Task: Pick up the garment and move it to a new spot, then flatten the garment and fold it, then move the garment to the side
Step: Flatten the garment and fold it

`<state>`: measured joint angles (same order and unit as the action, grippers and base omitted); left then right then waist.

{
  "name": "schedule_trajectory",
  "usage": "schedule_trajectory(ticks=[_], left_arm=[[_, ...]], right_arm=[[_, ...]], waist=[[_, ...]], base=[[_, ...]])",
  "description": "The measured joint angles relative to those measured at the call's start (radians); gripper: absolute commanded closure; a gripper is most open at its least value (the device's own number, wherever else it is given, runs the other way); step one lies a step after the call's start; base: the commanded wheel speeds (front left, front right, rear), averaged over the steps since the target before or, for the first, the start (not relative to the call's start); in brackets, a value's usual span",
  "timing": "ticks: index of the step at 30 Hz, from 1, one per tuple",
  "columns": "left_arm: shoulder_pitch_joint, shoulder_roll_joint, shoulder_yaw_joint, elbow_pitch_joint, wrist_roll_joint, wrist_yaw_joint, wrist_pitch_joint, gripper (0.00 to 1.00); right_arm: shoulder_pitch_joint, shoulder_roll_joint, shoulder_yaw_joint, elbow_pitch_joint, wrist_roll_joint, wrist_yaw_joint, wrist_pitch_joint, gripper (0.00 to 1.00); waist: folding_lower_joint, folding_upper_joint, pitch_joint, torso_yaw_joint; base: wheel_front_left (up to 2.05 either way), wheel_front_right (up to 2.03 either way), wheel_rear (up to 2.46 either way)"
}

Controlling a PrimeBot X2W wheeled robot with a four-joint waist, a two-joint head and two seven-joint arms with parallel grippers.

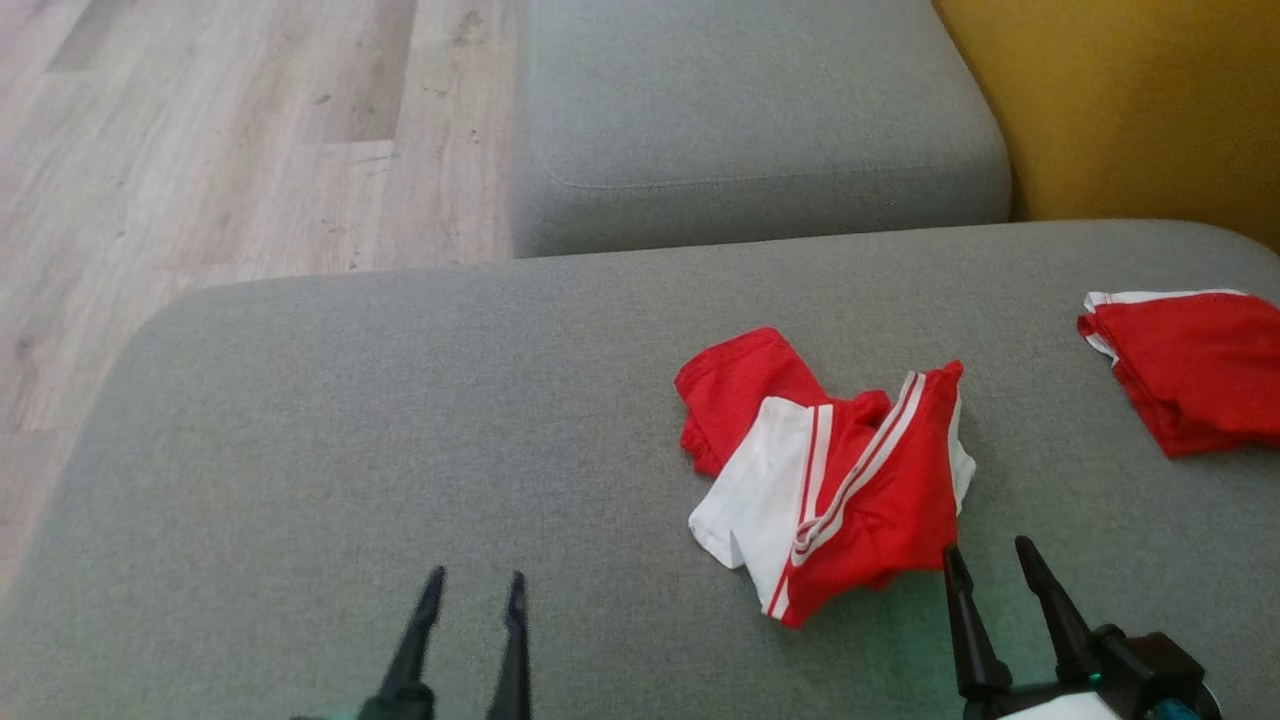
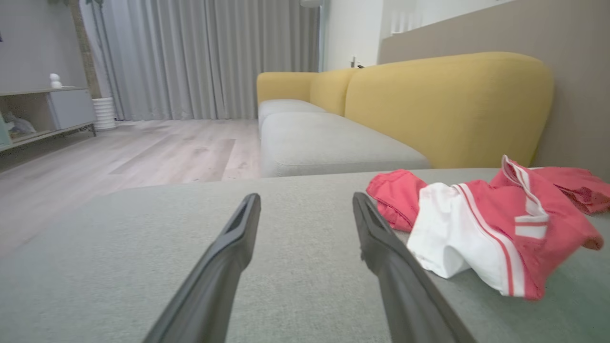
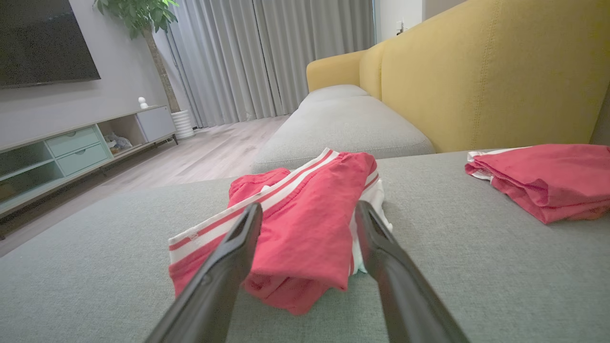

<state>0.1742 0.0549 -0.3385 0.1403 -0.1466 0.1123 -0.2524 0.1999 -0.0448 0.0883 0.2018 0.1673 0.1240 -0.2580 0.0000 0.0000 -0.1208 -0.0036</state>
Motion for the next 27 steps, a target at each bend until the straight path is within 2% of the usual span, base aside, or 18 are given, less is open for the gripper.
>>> schedule_trajectory(ticks=[5,8,11,12,18,27], left_arm=[[-0.028,0.0,-0.087,0.051,-0.019,-0.078,0.0,0.0],[-0.116,0.004,-0.192,0.109,-0.048,-0.15,0.0,0.0],[-0.191,0.013,-0.281,0.181,-0.078,-0.186,0.0,0.0],[-0.191,0.013,-0.281,0.181,-0.078,-0.186,0.0,0.0],[-0.288,0.013,-0.418,0.313,-0.149,-0.2,0.0,0.0],[-0.368,-0.001,-0.457,0.416,-0.206,-0.114,0.0,0.0]], right_arm=[[-0.005,-0.001,0.008,-0.017,0.002,0.0,0.0,0.0],[-0.008,-0.005,0.023,-0.024,0.009,0.0,0.0,0.0],[-0.018,-0.007,0.032,-0.03,0.009,0.0,0.0,0.0],[-0.018,-0.007,0.032,-0.03,0.009,0.0,0.0,0.0],[-0.051,-0.023,0.086,-0.036,0.012,0.0,0.0,0.0],[-0.067,-0.035,0.128,-0.046,0.022,0.0,0.0,0.0]], waist=[[0.0,0.0,0.018,-0.025],[0.0,0.0,0.036,-0.063],[0.0001,0.0,0.051,-0.1],[0.0001,0.0,0.051,-0.1],[0.0001,0.0,0.076,-0.19],[0.0001,0.0,0.111,-0.327]], base=[[0.0,0.0,0.0],[0.0,0.0,0.0],[0.0,0.0,0.0],[0.0,0.0,0.0],[0.0,0.0,0.0],[0.0,0.0,0.0]])
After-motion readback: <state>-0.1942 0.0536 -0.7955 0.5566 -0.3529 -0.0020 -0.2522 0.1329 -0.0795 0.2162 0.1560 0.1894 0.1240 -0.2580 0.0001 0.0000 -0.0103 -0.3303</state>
